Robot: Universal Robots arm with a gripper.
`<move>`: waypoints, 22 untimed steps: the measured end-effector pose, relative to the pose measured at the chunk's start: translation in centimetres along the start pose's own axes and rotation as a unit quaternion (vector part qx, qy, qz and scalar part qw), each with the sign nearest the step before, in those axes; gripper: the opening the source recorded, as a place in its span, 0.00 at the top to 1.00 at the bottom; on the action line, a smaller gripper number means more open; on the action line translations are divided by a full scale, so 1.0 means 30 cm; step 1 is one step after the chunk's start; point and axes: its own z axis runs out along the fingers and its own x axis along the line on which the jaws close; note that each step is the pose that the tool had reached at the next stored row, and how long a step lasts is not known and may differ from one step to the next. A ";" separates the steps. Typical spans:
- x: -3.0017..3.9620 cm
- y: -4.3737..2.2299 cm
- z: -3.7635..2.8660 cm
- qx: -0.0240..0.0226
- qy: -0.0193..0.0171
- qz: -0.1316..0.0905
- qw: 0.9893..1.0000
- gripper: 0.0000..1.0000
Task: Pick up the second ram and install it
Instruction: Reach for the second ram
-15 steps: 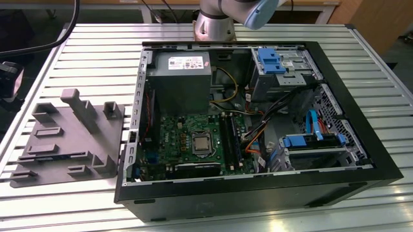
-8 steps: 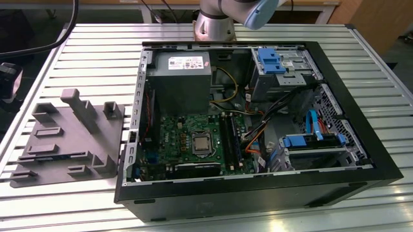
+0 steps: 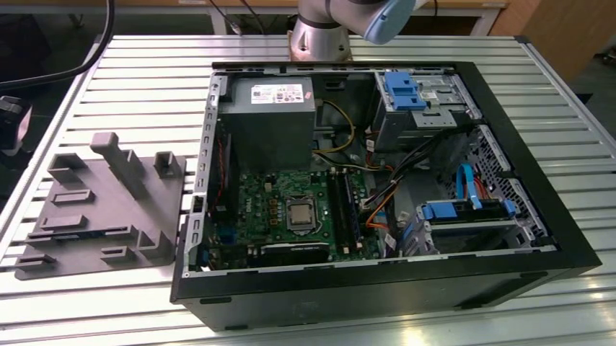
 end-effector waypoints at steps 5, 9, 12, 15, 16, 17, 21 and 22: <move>0.006 -0.003 0.007 0.000 0.000 0.000 1.000 0.89; 0.010 -0.005 0.012 0.000 0.000 0.000 1.000 0.89; 0.013 -0.006 0.016 0.000 0.000 0.000 1.000 0.89; 0.016 -0.008 0.019 0.000 0.000 0.000 1.000 0.89; 0.017 -0.008 0.020 0.000 0.000 0.000 1.000 0.89; 0.018 -0.009 0.022 0.000 0.000 0.000 1.000 0.89; 0.021 -0.011 0.027 0.000 0.000 0.000 1.000 0.89; 0.022 -0.012 0.028 0.000 0.000 0.000 1.000 0.89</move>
